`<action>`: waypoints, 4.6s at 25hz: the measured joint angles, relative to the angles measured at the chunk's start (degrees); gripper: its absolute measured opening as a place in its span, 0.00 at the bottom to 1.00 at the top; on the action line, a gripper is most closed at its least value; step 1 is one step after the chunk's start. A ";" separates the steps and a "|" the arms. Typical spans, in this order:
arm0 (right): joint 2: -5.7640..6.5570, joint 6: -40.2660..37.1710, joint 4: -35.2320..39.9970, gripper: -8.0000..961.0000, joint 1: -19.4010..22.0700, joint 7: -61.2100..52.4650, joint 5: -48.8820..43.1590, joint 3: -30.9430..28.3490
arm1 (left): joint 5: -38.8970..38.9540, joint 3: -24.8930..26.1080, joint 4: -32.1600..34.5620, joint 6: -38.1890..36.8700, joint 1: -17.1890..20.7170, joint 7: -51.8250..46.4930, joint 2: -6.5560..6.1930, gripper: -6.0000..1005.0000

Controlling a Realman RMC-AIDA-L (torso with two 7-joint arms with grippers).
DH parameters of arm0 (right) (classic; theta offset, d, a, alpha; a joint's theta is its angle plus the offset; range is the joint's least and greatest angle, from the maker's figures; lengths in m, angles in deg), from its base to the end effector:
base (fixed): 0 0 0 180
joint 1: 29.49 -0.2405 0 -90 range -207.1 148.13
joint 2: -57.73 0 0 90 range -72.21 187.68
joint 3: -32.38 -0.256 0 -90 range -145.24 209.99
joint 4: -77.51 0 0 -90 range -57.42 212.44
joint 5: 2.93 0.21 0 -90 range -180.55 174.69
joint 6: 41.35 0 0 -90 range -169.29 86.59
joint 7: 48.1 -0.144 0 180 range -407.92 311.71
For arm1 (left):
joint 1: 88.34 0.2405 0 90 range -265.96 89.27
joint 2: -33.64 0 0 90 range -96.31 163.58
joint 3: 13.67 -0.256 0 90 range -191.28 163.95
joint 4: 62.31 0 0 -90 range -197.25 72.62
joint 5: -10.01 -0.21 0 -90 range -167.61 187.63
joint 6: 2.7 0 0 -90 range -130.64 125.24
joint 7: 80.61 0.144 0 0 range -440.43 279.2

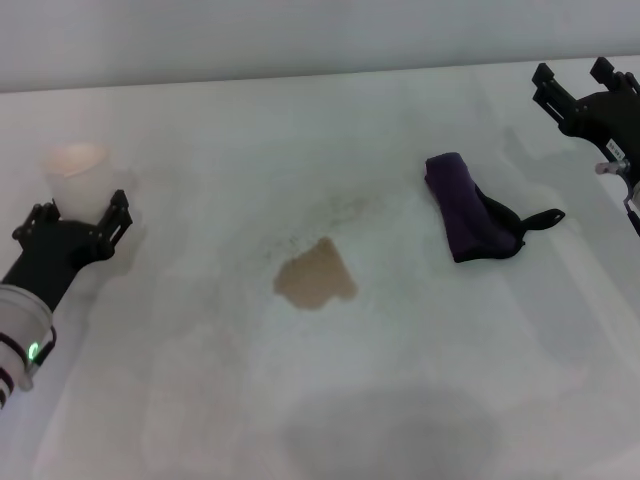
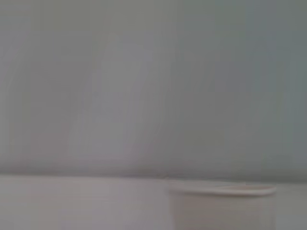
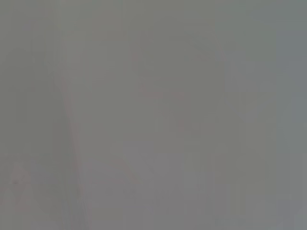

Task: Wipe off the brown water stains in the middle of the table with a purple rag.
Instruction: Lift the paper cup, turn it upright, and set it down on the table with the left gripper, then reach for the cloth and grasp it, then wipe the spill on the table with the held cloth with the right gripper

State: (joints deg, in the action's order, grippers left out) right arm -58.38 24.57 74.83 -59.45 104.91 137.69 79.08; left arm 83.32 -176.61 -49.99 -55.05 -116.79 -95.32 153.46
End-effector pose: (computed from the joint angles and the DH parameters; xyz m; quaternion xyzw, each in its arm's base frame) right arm 0.3509 0.3430 0.0079 -0.6906 0.3132 0.3201 0.5679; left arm -0.3230 0.3256 -0.0796 -0.7524 -0.3462 -0.2487 0.5022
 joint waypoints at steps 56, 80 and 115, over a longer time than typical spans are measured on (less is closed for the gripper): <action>0.83 -8.32 51.51 0.91 0.91 -72.99 -69.40 21.19 | -6.04 0.00 5.57 -24.49 21.75 2.62 -0.37 0.88; 0.73 -13.12 57.84 0.85 5.20 -93.78 -92.26 28.12 | -5.37 0.17 3.94 -25.44 18.78 2.68 -0.47 0.88; 0.70 0.58 67.66 0.10 5.31 -85.52 -82.38 34.74 | -5.36 2.28 3.23 -26.07 18.66 2.59 -0.56 0.88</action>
State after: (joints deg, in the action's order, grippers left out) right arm -57.68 25.15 142.49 -54.13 19.39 55.31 113.82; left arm 77.96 -174.33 -46.77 -81.12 -98.12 -92.73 152.90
